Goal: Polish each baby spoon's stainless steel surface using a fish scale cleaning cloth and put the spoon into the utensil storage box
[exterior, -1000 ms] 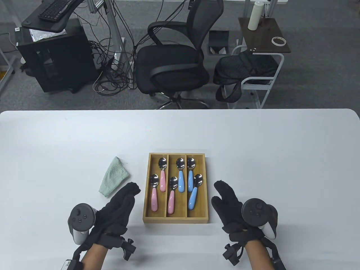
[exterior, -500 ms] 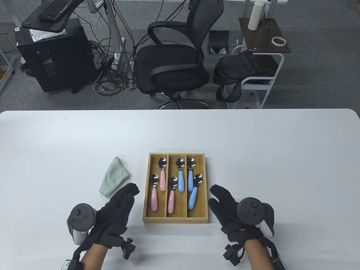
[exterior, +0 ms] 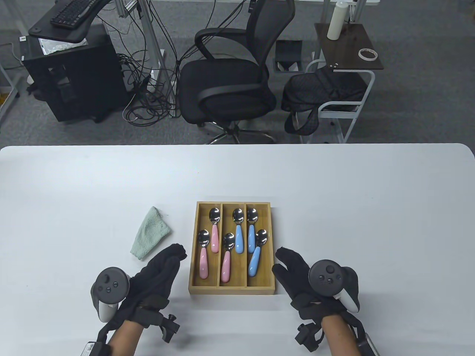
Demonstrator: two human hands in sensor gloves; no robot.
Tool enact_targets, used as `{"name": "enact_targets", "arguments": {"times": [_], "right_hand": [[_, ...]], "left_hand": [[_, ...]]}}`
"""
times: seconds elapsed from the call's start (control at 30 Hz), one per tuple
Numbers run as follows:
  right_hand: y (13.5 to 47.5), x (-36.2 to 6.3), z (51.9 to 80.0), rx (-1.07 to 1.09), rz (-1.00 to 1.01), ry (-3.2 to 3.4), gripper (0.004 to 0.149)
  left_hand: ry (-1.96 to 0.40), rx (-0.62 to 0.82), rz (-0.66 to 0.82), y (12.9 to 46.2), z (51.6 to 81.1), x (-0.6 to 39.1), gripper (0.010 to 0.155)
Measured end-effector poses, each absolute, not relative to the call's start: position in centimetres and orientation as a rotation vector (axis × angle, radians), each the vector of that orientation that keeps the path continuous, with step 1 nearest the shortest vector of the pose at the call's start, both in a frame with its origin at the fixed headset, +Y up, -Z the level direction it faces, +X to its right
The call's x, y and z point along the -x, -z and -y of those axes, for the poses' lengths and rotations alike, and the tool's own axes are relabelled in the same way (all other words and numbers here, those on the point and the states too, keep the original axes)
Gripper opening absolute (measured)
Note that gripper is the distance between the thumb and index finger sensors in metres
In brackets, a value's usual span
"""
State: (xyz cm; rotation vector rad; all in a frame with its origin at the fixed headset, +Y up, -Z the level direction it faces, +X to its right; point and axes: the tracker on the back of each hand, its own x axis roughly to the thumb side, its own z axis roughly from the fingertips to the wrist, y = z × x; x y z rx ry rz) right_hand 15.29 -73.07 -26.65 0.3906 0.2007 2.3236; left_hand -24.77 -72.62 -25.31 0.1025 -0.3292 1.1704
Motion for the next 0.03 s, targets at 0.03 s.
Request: {"name": "enact_targets", "arguments": {"times": [0.03], "right_hand": [[26.65, -15.22, 73.17, -0.393, -0.216, -2.33, 0.069]], "left_hand": [[-1.167, -0.103, 0.329, 25.32, 72.62, 24.77, 0.066]]}}
